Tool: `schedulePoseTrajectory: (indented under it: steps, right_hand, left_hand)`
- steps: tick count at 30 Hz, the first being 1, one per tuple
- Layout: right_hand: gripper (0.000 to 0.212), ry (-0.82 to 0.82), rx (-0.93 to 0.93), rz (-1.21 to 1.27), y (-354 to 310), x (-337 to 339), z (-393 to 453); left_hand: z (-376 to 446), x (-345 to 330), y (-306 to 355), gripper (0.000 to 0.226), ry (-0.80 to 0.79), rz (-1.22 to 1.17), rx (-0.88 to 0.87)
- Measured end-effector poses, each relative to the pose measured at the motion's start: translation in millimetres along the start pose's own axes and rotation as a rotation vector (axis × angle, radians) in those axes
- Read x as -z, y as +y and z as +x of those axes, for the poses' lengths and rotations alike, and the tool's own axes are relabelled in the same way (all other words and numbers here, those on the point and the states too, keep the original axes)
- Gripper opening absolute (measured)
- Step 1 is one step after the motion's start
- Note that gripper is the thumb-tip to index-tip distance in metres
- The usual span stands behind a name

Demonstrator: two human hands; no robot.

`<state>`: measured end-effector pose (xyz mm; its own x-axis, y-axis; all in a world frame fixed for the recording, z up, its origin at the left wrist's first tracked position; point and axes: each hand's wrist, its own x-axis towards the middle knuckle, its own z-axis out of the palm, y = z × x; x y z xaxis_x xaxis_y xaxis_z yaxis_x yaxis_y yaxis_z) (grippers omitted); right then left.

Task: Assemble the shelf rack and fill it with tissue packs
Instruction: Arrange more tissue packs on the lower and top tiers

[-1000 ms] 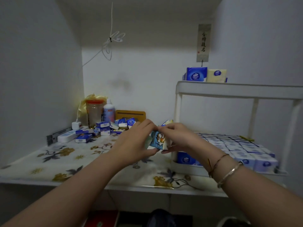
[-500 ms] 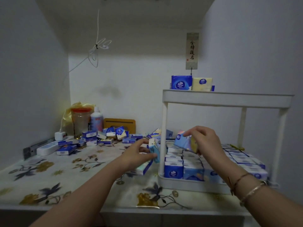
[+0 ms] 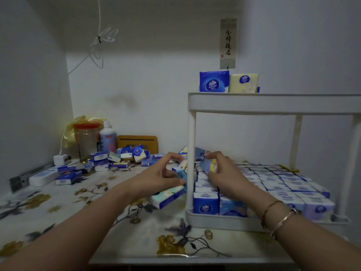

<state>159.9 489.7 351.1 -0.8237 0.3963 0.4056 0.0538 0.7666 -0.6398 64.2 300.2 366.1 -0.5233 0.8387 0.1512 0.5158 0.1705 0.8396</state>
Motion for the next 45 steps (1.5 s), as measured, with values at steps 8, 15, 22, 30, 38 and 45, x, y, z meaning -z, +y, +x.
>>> schedulePoseTrajectory:
  steps: [8, 15, 22, 30, 38, 45]
  right_hand:
    - [0.052, -0.063, 0.04, -0.065, 2.6, -1.3, 0.6]
    - [0.053, -0.057, 0.046, -0.079, 3.2, -3.6, 0.8]
    - [0.053, -0.05, 0.037, -0.09, 1.5, -3.3, -0.1]
    - [0.054, -0.039, 0.041, -0.084, 4.0, -4.3, 0.8]
    - [0.052, -0.033, 0.041, -0.083, 3.7, -5.0, 0.8]
    - [0.052, -0.041, 0.034, -0.09, 3.9, -4.4, 0.0]
  left_hand:
    - [3.9, 7.8, 10.4, 0.042, -0.034, 0.077, 0.067]
    - [-0.1, 26.8, 15.5, 0.041, 0.013, 0.091, 0.141]
    - [5.4, 1.4, 7.2, 0.04, -0.056, 0.063, 0.142]
    - [8.9, -11.6, -9.1, 0.043, 0.0, 0.22, 0.016]
    - [16.0, -23.6, -22.0, 0.047, 0.165, 0.431, -0.209]
    - [6.5, -23.2, -18.1, 0.031, 0.035, 0.291, 0.019]
